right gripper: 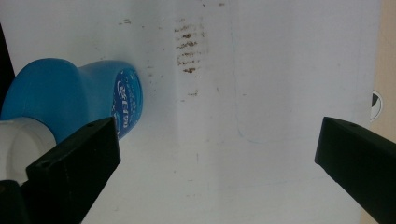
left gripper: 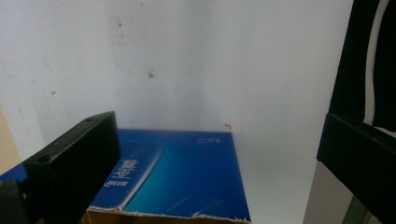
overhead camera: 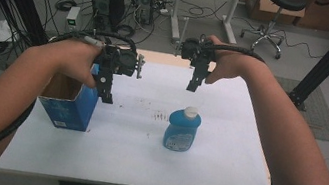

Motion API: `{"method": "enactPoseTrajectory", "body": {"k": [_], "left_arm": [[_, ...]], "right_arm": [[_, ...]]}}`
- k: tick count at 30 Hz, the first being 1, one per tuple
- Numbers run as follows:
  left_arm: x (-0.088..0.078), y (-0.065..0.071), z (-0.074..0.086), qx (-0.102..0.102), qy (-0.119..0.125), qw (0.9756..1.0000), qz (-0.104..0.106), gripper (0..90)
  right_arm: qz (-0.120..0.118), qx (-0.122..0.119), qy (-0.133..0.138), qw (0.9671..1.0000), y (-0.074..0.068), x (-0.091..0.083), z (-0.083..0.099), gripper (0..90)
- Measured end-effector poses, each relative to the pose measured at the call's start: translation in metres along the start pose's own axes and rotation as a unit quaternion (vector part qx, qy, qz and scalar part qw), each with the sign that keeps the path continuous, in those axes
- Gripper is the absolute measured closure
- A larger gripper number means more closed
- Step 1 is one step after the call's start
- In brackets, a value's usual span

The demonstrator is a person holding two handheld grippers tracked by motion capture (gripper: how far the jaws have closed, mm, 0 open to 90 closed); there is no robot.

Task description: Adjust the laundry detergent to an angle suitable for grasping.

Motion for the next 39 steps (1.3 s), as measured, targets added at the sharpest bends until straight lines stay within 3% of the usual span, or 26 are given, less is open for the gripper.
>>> {"method": "enactPoseTrajectory", "body": {"k": [13,23,31,39], "left_arm": [[-0.002,0.001,-0.002,0.005,0.009,0.9999,-0.001,0.1],[-0.002,0.004,-0.001,0.002,0.012,0.9999,-0.002,0.1],[-0.009,0.007,0.000,0.000,0.014,0.9999,-0.008,0.1],[-0.012,0.011,-0.001,0.001,0.015,0.9998,-0.011,0.1]], "right_arm": [[0.003,0.004,-0.005,1.0000,0.000,-0.002,0.002,0.0],[0.008,0.002,-0.004,1.0000,-0.004,-0.013,0.003,0.0],[0.014,-0.004,0.003,0.9999,-0.017,-0.031,0.004,0.0],[0.012,-0.027,0.005,0.9996,-0.042,-0.043,0.006,0.0]]}}
Point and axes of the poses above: each handheld gripper's, and its own axes: x roughly forward along the jaws, z roughly out of its underside, y roughly to its right, the point moved 8 cm from there along x, roughly forward along the jaws, and after that the axes turned 2 degrees about y, right-handed, at the moved point
